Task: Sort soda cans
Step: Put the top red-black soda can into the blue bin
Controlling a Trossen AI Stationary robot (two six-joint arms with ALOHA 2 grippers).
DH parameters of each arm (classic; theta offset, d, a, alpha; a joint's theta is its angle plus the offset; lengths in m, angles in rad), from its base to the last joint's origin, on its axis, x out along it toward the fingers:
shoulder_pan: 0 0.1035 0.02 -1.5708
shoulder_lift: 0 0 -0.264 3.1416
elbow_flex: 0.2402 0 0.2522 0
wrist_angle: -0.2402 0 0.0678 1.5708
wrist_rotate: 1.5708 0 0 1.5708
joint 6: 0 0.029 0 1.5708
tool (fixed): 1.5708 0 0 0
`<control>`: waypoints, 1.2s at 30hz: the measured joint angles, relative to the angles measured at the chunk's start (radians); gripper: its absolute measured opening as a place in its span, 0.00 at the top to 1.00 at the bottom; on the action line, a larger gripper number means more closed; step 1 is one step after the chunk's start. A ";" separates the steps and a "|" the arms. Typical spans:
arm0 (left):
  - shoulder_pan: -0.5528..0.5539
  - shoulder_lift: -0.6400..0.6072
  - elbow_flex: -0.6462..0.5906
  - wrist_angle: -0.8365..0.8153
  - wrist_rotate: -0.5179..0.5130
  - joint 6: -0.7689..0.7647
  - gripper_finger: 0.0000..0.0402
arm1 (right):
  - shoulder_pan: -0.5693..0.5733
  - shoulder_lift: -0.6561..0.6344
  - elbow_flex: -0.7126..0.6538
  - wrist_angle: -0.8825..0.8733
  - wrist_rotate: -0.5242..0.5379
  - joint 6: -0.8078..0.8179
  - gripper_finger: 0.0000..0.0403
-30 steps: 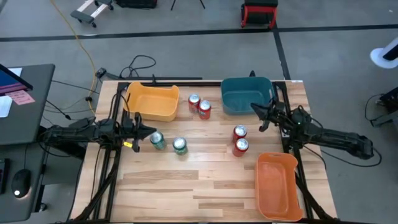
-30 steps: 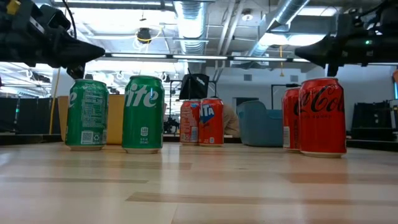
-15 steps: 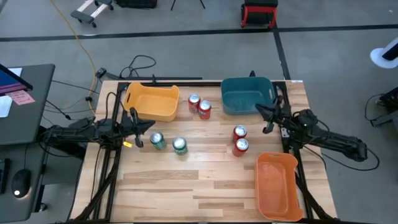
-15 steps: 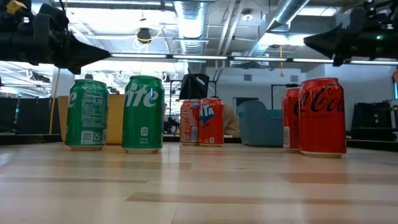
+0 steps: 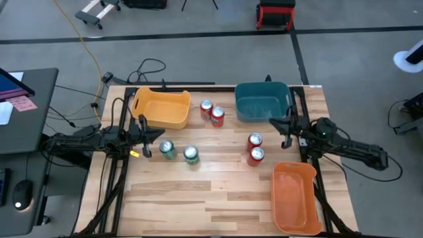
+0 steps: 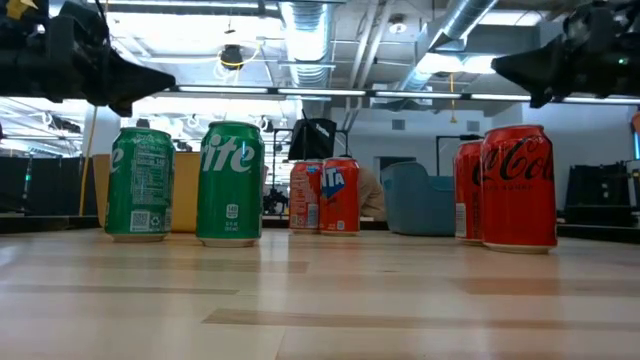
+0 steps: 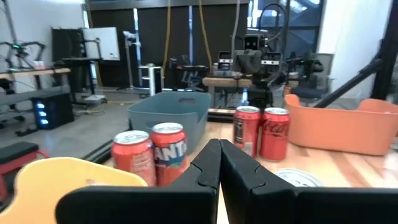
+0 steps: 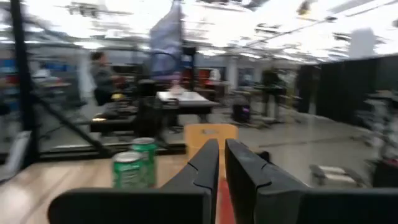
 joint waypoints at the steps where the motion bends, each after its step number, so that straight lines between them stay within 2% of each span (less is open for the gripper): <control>1: 0.000 0.000 0.000 0.001 0.001 -0.005 1.00 | 0.006 -0.004 0.000 0.001 -0.008 -0.008 0.87; 7: 0.000 0.000 -0.001 0.061 -0.003 -0.007 1.00 | 0.010 -0.068 0.000 -0.030 -0.027 0.003 0.87; 10: 0.000 0.000 -0.001 0.073 -0.032 0.002 1.00 | -0.002 -0.056 0.006 0.002 -0.039 0.060 0.87; 13: 0.000 0.001 0.009 0.065 -0.035 0.027 1.00 | -0.014 0.004 0.035 0.005 -0.085 0.099 0.87; 17: 0.000 0.042 0.024 0.070 -0.032 -0.030 1.00 | -0.010 0.132 0.072 0.013 -0.089 0.167 0.87; 24: 0.000 0.222 0.027 0.199 -0.027 -0.106 0.99 | 0.032 0.357 0.118 0.110 -0.089 0.194 0.87; 30: 0.000 0.357 0.029 0.401 0.024 -0.105 0.87 | 0.065 0.453 0.164 0.184 -0.089 0.273 0.87; 36: 0.000 0.413 0.041 0.484 0.059 -0.140 0.73 | 0.082 0.482 0.217 0.121 -0.089 0.284 0.87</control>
